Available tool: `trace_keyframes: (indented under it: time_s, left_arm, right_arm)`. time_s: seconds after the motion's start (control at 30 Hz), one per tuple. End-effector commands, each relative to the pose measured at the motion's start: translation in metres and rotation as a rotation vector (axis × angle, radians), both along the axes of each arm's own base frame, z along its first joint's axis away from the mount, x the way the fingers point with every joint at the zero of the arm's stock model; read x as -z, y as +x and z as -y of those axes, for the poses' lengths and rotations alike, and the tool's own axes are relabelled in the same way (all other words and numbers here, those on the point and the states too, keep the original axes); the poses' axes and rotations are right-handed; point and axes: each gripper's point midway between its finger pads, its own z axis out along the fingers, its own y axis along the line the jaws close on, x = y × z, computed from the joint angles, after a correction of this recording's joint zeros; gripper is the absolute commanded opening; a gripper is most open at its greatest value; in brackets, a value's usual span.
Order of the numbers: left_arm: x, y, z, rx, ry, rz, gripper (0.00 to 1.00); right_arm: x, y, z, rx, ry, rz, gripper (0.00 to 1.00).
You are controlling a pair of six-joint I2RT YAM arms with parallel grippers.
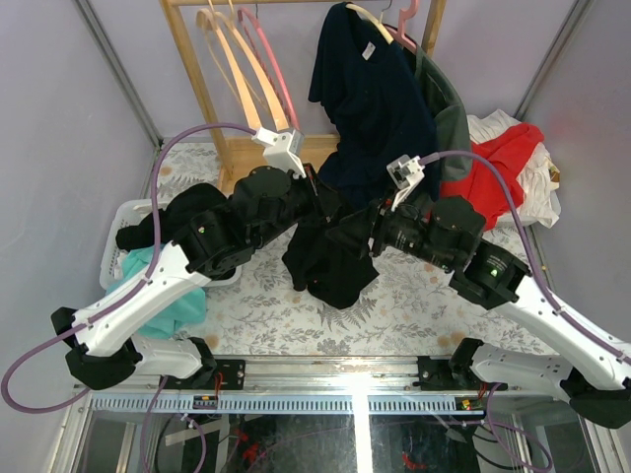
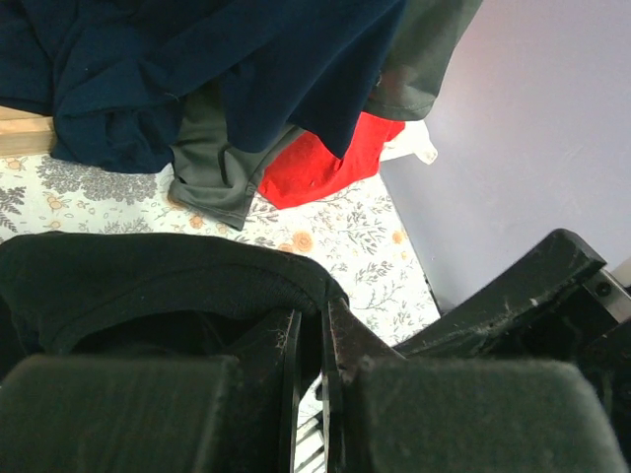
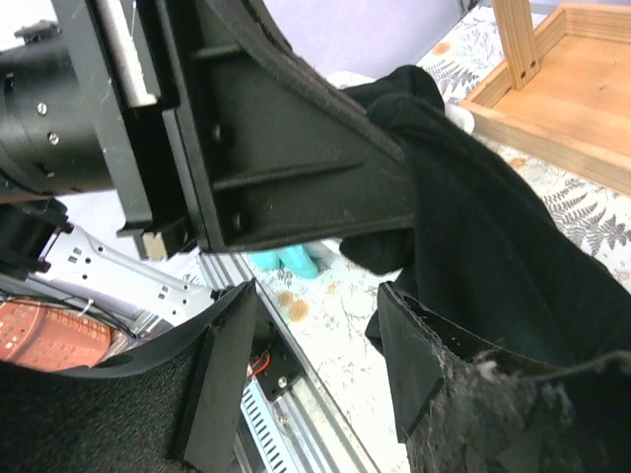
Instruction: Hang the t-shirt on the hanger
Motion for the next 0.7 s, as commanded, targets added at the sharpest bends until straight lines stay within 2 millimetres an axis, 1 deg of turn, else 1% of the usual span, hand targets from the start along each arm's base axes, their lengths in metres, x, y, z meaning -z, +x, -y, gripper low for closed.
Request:
trace_keyframes:
  time_s: [0.0,0.17,0.3,0.43,0.5,0.53,0.57,0.67]
  left_arm:
    - [-0.037,0.000,0.006,0.018,-0.129,0.060,0.00]
    - [-0.045,-0.002,0.002,0.016,-0.141,0.073,0.00]
    - [-0.048,-0.004,0.001,0.023,-0.150,0.079,0.00]
    - [-0.052,-0.008,0.001,0.038,-0.164,0.078,0.00]
    - [-0.053,-0.011,0.000,0.043,-0.171,0.078,0.00]
    - [-0.054,-0.012,-0.001,0.043,-0.173,0.080,0.00]
    - [-0.057,-0.013,-0.003,0.045,-0.177,0.083,0.00]
    - [-0.060,-0.014,-0.009,0.033,-0.165,0.092,0.00]
  right_arm:
    - [-0.026,0.017,-0.006,0.057,0.087,0.044,0.59]
    - [-0.017,0.029,-0.006,0.113,0.053,0.026,0.56]
    - [-0.014,0.035,-0.010,0.122,0.043,0.022,0.56]
    - [-0.011,0.045,-0.009,0.175,0.035,0.024,0.55]
    - [-0.012,0.051,-0.006,0.205,0.034,0.036,0.50]
    - [-0.012,0.053,-0.004,0.221,0.031,0.043,0.45]
    - [-0.013,0.055,-0.003,0.231,0.029,0.053,0.38]
    - [-0.019,0.054,0.003,0.241,0.019,0.087,0.15]
